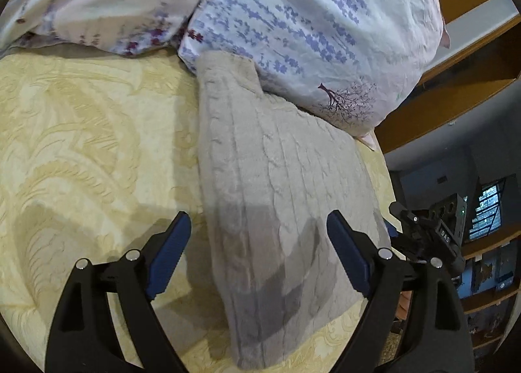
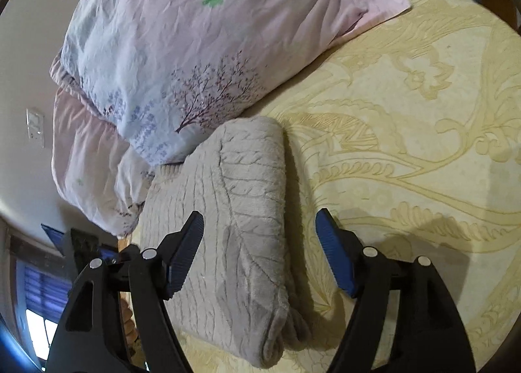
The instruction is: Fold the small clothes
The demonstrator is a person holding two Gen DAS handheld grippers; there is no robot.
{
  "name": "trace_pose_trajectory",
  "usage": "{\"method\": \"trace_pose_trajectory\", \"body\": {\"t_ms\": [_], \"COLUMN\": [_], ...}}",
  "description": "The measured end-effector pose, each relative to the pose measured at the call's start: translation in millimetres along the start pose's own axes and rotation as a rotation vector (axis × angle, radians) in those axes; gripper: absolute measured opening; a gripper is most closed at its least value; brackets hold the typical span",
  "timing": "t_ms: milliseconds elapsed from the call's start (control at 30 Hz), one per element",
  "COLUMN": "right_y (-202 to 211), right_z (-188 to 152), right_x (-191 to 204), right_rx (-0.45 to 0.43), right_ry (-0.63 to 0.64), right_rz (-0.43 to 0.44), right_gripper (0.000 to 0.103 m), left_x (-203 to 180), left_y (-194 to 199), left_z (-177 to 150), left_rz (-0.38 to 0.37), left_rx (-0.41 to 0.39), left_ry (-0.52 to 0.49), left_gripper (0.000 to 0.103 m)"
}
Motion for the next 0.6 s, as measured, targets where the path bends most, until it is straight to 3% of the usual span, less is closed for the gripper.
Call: {"method": "trace_pose_trajectory", "body": {"t_ms": [167, 367, 600], "right_y": [-15.9, -25.4, -36.3], "right_z": [-3.0, -8.1, -13.9], "right_x": [-1.0, 5.0, 21.8], "right_rx": [0.047, 0.082, 0.122], "right_ry": [-0.023, -0.004, 0.058], "right_rz": [0.030, 0.060, 0.093], "right_gripper": [0.073, 0.073, 0.071], "left_x": [-1.1, -1.7, -14.0], "left_y": [-13.2, -25.3, -40.3], "left_z": [5.3, 8.1, 5.9], "left_rz": [0.016, -0.023, -0.071], "left_rx": [0.013, 0.047, 0.059], "left_ry": [-0.007, 0.014, 0.025], "left_gripper": [0.085, 0.085, 0.076]}}
Point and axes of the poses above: each gripper's, at about its wrist camera, not at the fingertips, and y roughly against the way its jaws point, x to its left, z to its top, the point moved 9 cm from there along -y, roughly the way its jaws point, and after that the axes turned 13 degrees about y, right-handed, at the moved point
